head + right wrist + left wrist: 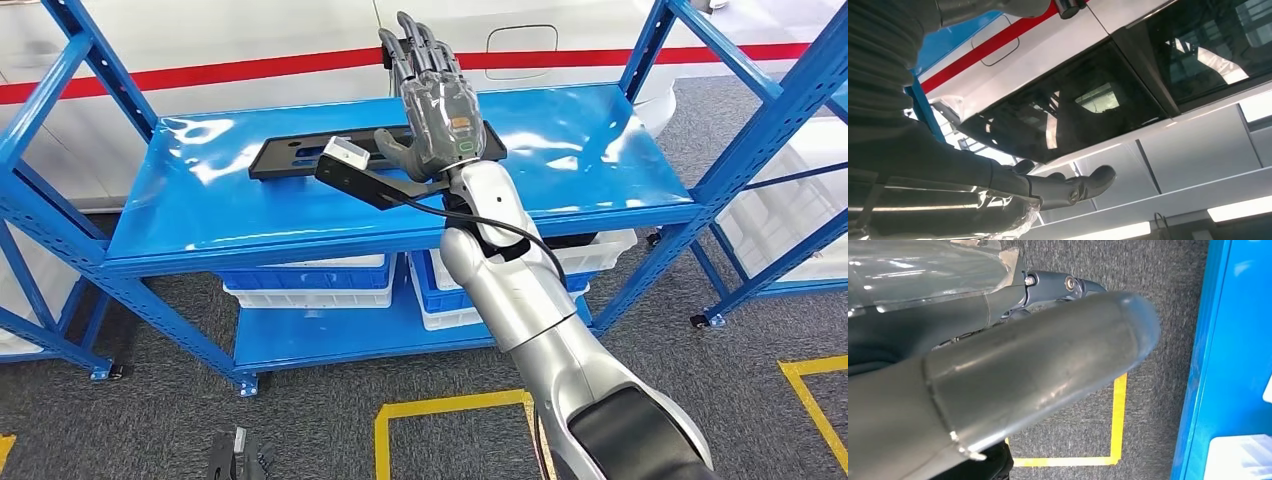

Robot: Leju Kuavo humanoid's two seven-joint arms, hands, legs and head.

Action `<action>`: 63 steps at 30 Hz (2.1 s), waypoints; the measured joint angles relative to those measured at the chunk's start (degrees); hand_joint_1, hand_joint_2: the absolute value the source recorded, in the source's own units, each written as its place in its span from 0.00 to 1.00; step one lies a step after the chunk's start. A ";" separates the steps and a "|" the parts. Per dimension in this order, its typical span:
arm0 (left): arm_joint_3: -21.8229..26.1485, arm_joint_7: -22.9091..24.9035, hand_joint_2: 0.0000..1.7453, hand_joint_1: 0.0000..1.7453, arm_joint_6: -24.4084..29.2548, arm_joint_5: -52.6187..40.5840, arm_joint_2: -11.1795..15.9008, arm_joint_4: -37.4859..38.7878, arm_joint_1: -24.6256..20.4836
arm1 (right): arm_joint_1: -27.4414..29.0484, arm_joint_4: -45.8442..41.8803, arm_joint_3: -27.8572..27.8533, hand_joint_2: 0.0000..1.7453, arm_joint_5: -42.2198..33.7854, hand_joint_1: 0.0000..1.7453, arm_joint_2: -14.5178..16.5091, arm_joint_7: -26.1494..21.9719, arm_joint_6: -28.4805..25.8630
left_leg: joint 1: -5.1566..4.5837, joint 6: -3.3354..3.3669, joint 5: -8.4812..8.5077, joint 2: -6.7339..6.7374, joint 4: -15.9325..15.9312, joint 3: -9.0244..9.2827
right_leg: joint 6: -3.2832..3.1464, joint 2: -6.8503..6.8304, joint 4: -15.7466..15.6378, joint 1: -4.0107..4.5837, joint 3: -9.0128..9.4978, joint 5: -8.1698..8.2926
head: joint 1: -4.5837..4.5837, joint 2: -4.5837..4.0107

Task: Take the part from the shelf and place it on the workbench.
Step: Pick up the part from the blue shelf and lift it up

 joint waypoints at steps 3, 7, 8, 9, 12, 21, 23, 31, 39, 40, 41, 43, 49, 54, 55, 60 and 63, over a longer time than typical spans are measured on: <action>0.21 -0.01 0.00 0.00 0.00 0.00 0.13 -0.02 -0.08 | -0.13 -0.30 -0.07 1.00 -0.03 0.00 0.41 -0.28 -0.22 | 0.29 -1.02 -2.12 0.27 4.18 -1.96 | -1.29 0.19 -0.28 -0.54 0.94 -0.51 | -0.25 0.00; 0.75 -0.03 0.00 0.00 -0.03 -0.01 0.24 0.03 0.19 | 0.01 -0.32 -0.03 1.00 0.02 0.00 0.72 -0.46 -0.28 | 0.63 -1.74 -4.17 0.34 15.75 -10.07 | -2.14 0.32 -0.27 -0.36 1.89 -1.52 | -0.47 0.00; 0.78 -0.04 0.00 0.00 -0.05 -0.05 0.26 0.04 0.29 | 0.14 -0.32 -0.02 1.00 0.10 0.00 0.72 -0.46 -0.27 | 0.67 -1.72 -2.69 0.35 15.03 -10.57 | -2.08 0.39 -0.27 -0.35 2.24 -1.82 | -0.48 0.00; 0.81 -0.05 0.00 0.00 -0.08 -0.14 0.28 0.04 0.34 | 0.22 -0.32 -0.03 1.00 0.20 0.00 0.72 -0.45 -0.26 | 0.69 -1.59 -0.39 0.36 12.34 -9.95 | -1.97 0.46 -0.27 -0.35 2.69 -2.14 | -0.48 0.00; 0.90 0.03 0.00 0.00 -0.24 -0.70 0.33 0.03 0.26 | 0.26 -0.51 -0.12 1.00 0.62 0.00 0.71 -0.43 -0.16 | 0.49 -0.82 4.84 0.37 2.20 -5.67 | -1.27 0.56 -0.26 -0.07 3.81 -3.16 | -0.43 0.00; 1.04 0.36 0.00 0.00 -0.68 -1.14 0.33 0.03 0.20 | 0.44 -1.21 -0.69 1.00 0.92 0.00 0.46 -0.34 0.34 | 0.12 1.96 3.57 0.30 -0.68 -2.21 | 0.13 0.09 13.52 0.10 -3.72 -8.50 | -0.07 0.00; 1.08 0.37 0.00 0.00 -0.68 -1.14 0.33 0.03 0.28 | 0.84 -1.21 -0.82 1.00 0.92 0.00 0.15 -0.34 0.38 | 0.07 2.03 2.97 0.12 -0.63 -1.62 | 0.80 0.08 16.82 -0.02 -6.74 -8.30 | -0.03 0.00; 1.13 0.90 0.00 0.00 -0.66 -2.90 0.05 0.02 0.26 | 0.36 -0.74 -1.09 1.00 0.80 0.00 -0.64 -0.72 0.17 | -0.04 -0.13 -0.01 -0.05 -0.07 0.24 | 0.31 -0.05 -0.13 -0.14 -0.07 0.17 | -0.09 0.01; 1.13 1.14 0.00 0.00 -0.62 -3.14 -0.11 0.03 0.38 | -0.14 0.41 -1.15 1.00 0.46 0.00 -0.90 -1.08 -0.28 | 0.85 -2.08 -3.26 0.33 15.54 -10.25 | -1.91 0.18 -0.47 -0.44 2.57 -1.90 | -0.29 0.01; 1.13 1.13 0.00 0.00 -0.61 -3.09 -0.11 0.03 0.39 | -0.17 0.59 -1.15 1.00 0.40 0.00 -0.89 -1.17 -0.28 | 0.92 -2.01 -0.53 0.36 12.12 -9.26 | -1.77 0.22 -0.46 -0.44 3.13 -2.31 | -0.29 0.01; 1.13 1.13 0.00 0.00 -0.61 -3.04 -0.10 0.03 0.40 | -0.22 0.74 -1.14 1.00 0.35 0.00 -0.88 -1.28 -0.28 | 0.97 -1.85 2.07 0.42 7.84 -7.58 | -1.55 0.25 -0.48 -0.44 3.72 -2.73 | -0.29 0.01; 1.13 1.10 0.00 0.00 -0.61 -2.99 -0.09 0.03 0.35 | -0.53 0.96 -1.13 1.00 0.28 0.00 -0.85 -1.46 -0.28 | 0.71 -1.34 4.47 0.47 1.52 -4.59 | -0.99 0.29 -0.46 -0.12 4.37 -3.39 | -0.27 0.00; 1.17 1.02 0.00 0.00 -0.61 -2.99 -0.12 0.02 0.32 | -1.29 1.26 -0.98 1.00 0.21 0.00 -0.62 -1.61 -0.34 | 0.52 1.00 3.72 0.33 -0.45 -2.54 | 0.27 -0.02 3.46 0.12 2.44 -5.60 | -0.11 0.00; 1.22 1.03 0.00 0.00 -0.61 -2.99 -0.13 0.03 0.45 | -0.98 1.70 -0.94 1.00 0.13 0.00 -0.97 -1.64 -0.35 | 0.35 1.68 2.51 0.11 -0.48 -1.36 | 0.81 -0.06 16.42 -0.04 -6.49 -7.93 | -0.08 0.00; 1.24 1.03 0.00 0.00 -0.61 -2.99 -0.13 0.03 0.48 | -0.96 1.76 -0.93 1.00 0.08 0.00 -1.01 -1.65 -0.37 | 0.36 1.53 2.18 0.01 -0.45 -0.94 | 1.36 -0.09 13.55 -0.10 -5.67 -6.02 | -0.08 0.00; 1.37 1.29 0.00 0.00 -0.36 -3.06 -0.25 0.03 0.44 | -1.02 1.92 -0.78 1.00 -0.33 0.00 -1.02 -1.78 -0.61 | -0.01 0.14 0.43 -0.07 -0.17 0.41 | 0.90 -0.15 0.11 -0.06 0.28 -0.06 | -0.04 0.00; 1.34 3.76 0.00 0.00 2.91 -4.61 -0.24 0.08 0.46 | -0.96 1.95 -0.76 1.00 -1.11 0.00 -1.01 -2.02 -0.70 | 0.23 0.47 0.10 0.06 -0.31 0.77 | 0.34 0.09 0.02 -0.19 0.40 -0.16 | -0.11 0.00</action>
